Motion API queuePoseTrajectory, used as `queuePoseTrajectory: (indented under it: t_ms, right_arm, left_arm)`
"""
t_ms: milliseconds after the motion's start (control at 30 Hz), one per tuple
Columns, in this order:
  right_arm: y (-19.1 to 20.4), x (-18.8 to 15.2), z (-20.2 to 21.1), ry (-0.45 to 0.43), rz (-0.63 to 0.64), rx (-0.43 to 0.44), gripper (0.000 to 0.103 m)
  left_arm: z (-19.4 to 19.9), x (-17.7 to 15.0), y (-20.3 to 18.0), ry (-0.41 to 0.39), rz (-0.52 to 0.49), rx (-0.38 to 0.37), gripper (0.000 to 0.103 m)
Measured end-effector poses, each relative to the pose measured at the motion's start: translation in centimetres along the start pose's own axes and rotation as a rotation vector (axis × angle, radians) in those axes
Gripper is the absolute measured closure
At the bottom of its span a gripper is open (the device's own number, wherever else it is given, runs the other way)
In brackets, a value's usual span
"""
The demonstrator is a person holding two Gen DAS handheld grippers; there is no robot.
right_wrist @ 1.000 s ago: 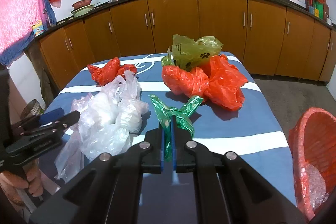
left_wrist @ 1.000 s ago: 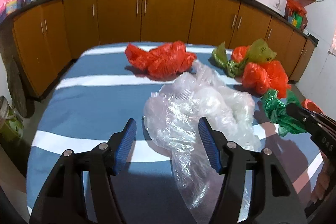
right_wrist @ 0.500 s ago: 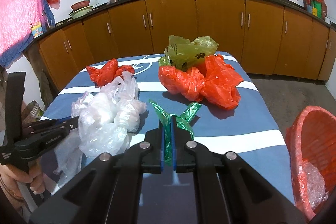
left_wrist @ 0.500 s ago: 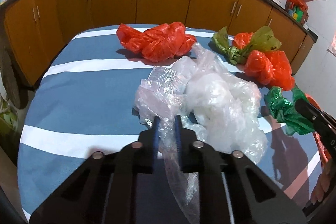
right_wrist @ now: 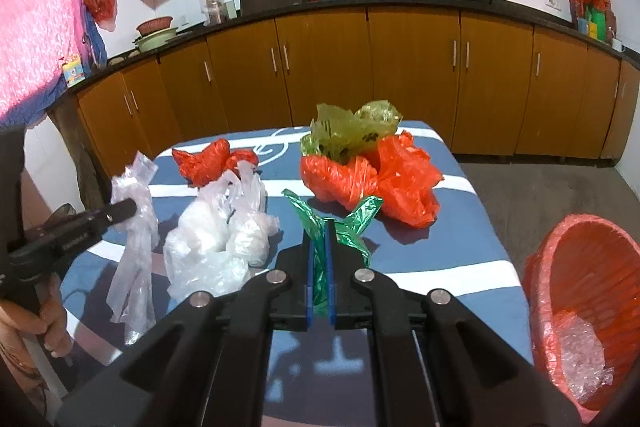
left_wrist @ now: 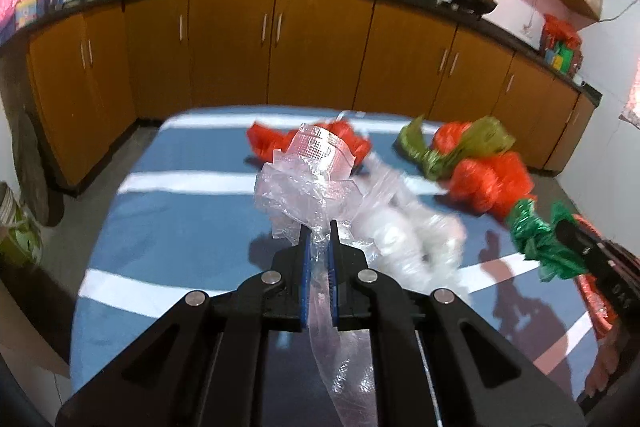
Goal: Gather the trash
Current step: 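Carry the green bag over the basket with the right tool while the left lifts the clear bag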
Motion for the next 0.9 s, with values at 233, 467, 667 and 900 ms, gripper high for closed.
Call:
queuePoseTrajectory:
  t_ms: [233,467,667,900]
  right_arm:
    - [-0.7,0.4,2.1,-0.033,-0.008,-0.012,0.097]
    - [-2.0,1.1,5.3,-0.082,-0.02,-0.034,0.097]
    - [-3.8,1.3,8.1,-0.118,-0.023,-0.074,0.097]
    - [-6.6,0.9,10.7,-0.134,-0.031,-0.131,0.097]
  left_arm:
    - [2.5,1.3,-2.6,-0.068,-0.049,-0.027,0.095]
    - [4.8,2.0,-5.0,-0.107,-0.055,-0.067,0.095]
    - [6.2,2.0,-8.3,-0.127,-0.084,-0.124,0.095]
    - [7.0,1.2,-12.3,-0.129,-0.131,-0.188,0.095]
Point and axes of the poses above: each gripper's, at about its wrist camera, not at the fingertips, and z roughly against the way its jaws point, y to its left, x to its top, the point moved 6 cm from there along -z, roughly the way its jaws point, and after that the axes turned 10 degrees about z, right-handed, at the moved point
